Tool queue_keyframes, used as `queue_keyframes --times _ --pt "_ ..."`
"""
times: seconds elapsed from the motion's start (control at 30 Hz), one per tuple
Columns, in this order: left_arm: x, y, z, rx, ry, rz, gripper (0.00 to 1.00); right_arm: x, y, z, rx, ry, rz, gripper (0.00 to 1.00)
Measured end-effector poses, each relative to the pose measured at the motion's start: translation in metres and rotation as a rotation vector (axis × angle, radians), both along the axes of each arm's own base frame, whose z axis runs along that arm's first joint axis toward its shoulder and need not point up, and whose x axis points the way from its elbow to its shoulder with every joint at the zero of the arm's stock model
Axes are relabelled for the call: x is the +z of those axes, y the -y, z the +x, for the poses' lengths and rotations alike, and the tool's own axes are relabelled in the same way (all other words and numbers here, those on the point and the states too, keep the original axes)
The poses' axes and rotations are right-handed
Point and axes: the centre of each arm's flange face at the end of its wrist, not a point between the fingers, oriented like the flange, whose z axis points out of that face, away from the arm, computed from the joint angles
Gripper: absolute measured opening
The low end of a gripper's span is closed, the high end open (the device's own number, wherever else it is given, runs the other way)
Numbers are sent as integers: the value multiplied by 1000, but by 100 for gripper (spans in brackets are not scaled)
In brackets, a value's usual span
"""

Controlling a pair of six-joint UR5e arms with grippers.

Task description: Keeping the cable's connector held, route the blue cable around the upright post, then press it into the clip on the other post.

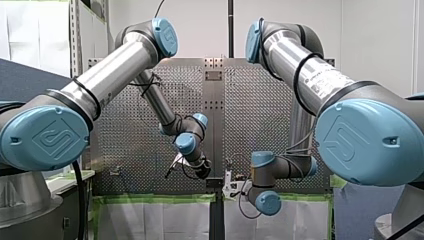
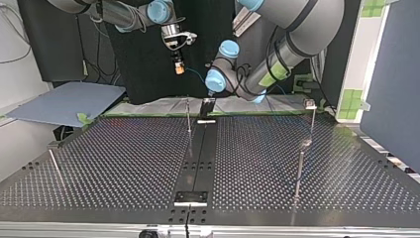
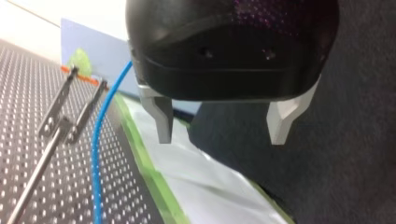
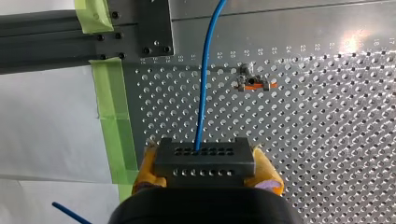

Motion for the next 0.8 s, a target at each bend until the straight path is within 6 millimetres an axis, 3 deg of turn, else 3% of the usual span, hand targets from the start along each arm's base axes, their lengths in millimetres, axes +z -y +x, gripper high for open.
queue_keyframes --times 0.33,0.8 --pt "0 10 -7 -43 -15 -32 100 0 2 0 -3 9 3 0" --pt "1 11 1 -20 58 -21 100 1 2 0 -1 10 2 0"
